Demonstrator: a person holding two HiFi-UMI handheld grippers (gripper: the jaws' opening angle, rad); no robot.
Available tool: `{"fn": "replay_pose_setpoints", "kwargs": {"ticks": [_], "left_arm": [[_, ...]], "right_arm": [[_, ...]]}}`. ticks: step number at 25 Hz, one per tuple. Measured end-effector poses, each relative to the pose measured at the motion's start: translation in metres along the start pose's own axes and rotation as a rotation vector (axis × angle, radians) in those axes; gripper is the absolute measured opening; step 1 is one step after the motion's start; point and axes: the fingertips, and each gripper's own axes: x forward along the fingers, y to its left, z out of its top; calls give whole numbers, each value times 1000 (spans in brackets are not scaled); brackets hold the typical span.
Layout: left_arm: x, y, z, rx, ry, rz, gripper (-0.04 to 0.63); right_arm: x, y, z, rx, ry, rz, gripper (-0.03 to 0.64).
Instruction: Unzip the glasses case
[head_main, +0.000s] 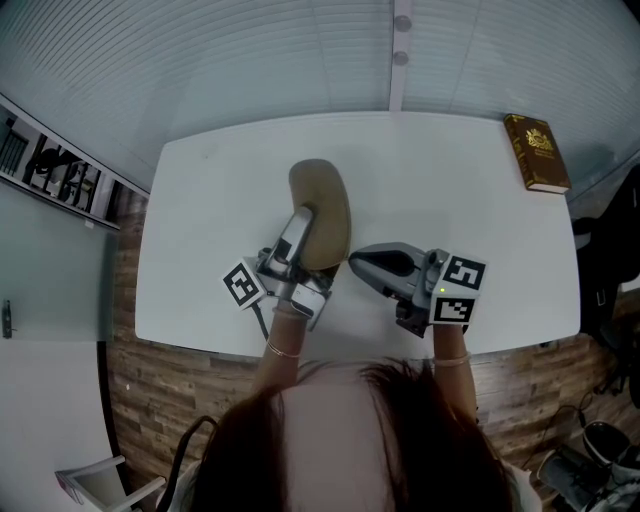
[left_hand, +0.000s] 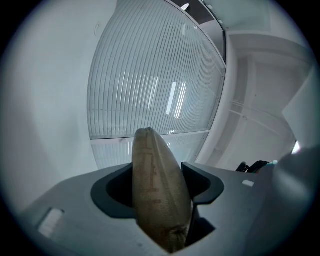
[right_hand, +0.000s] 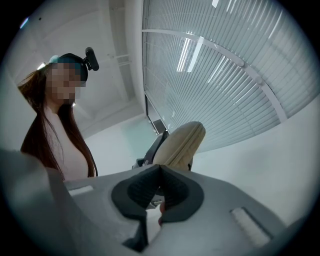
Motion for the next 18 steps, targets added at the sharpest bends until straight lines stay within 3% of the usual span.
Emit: {"fn": "replay_pose_setpoints", "kwargs": {"ticks": [18], "left_arm": [[-3, 7, 8, -3, -89, 53, 288]], "right_arm": [[9, 4, -6, -22, 24, -2, 2]]}}
